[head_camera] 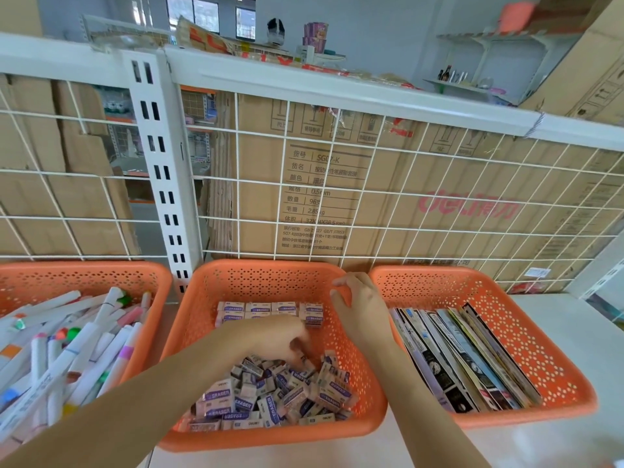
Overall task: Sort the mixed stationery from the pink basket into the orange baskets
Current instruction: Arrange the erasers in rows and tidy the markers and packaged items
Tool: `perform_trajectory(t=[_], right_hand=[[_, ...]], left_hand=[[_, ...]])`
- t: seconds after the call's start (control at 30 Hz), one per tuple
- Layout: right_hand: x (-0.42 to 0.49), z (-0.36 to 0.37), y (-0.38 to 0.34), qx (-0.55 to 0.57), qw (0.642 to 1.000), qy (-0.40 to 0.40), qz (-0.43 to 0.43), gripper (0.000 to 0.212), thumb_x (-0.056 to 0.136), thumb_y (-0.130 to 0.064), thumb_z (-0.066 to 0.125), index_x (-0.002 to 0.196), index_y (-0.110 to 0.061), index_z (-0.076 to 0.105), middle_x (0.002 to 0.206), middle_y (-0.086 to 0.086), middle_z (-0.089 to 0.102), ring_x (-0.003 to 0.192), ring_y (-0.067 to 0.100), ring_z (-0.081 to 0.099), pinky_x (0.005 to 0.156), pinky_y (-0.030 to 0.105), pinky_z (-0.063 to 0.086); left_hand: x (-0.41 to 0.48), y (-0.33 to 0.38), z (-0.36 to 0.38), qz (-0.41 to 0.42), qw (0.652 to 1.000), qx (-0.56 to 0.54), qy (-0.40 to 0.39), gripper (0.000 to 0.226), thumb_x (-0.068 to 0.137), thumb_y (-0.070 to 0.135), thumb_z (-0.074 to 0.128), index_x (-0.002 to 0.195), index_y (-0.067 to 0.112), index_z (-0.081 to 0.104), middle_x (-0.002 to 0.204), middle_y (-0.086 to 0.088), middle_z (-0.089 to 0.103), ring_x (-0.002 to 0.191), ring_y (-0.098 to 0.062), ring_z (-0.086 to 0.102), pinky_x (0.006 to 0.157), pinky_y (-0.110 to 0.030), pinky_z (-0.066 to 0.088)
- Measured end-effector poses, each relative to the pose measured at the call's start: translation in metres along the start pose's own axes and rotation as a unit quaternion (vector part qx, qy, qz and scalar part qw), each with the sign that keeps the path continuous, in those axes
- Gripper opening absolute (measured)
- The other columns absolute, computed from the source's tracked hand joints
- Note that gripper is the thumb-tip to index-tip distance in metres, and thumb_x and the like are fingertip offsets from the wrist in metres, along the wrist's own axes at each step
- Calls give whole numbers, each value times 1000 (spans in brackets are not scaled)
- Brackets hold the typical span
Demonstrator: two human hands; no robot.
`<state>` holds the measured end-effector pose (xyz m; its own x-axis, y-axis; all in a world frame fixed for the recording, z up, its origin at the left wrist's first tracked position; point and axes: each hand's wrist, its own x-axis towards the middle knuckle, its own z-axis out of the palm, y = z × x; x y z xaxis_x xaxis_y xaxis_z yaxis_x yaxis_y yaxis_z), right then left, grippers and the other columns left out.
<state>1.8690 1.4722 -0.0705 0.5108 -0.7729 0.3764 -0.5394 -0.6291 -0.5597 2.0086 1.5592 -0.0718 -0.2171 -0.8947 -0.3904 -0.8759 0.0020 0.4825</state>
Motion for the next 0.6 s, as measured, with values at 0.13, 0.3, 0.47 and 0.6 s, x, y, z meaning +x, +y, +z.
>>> perform_trajectory(t=[0.13, 0.3, 0.47, 0.6], right_hand=[[0, 0, 0, -5, 1000, -1, -6, 17, 92, -20, 55, 105, -13, 63, 113, -2, 54, 104, 16, 52, 74, 26, 46], [-1, -1, 0, -16, 1000, -7, -11, 18, 92, -20, 54, 106, -14, 64, 113, -2, 55, 103, 17, 52, 76, 26, 47], [-2, -4, -7, -31, 996, 16, -88, 18, 89, -7, 56, 102, -12, 68, 108, 2, 64, 96, 19, 59, 82, 28, 48], [-5, -10, -24, -59, 958, -245, -139, 23, 91, -8, 52, 105, -13, 70, 109, 0, 68, 100, 14, 61, 89, 30, 48]], left_hand=[[-6, -11, 8, -52, 998, -2, 36, 30, 84, 19, 67, 114, 20, 61, 92, 7, 56, 87, -23, 64, 75, -36, 54], [-10, -7, 1, -51, 997, -14, 55, 19, 85, 19, 65, 103, 16, 57, 87, 10, 50, 78, -10, 52, 63, -21, 41], [-30, -10, -14, -59, 983, -92, 145, 10, 88, 21, 63, 92, 22, 55, 90, 11, 53, 84, -10, 55, 69, -20, 45], [-47, -17, -15, -76, 955, -179, 223, 7, 89, 18, 61, 96, 17, 62, 101, 0, 65, 79, -6, 62, 68, -25, 54]])
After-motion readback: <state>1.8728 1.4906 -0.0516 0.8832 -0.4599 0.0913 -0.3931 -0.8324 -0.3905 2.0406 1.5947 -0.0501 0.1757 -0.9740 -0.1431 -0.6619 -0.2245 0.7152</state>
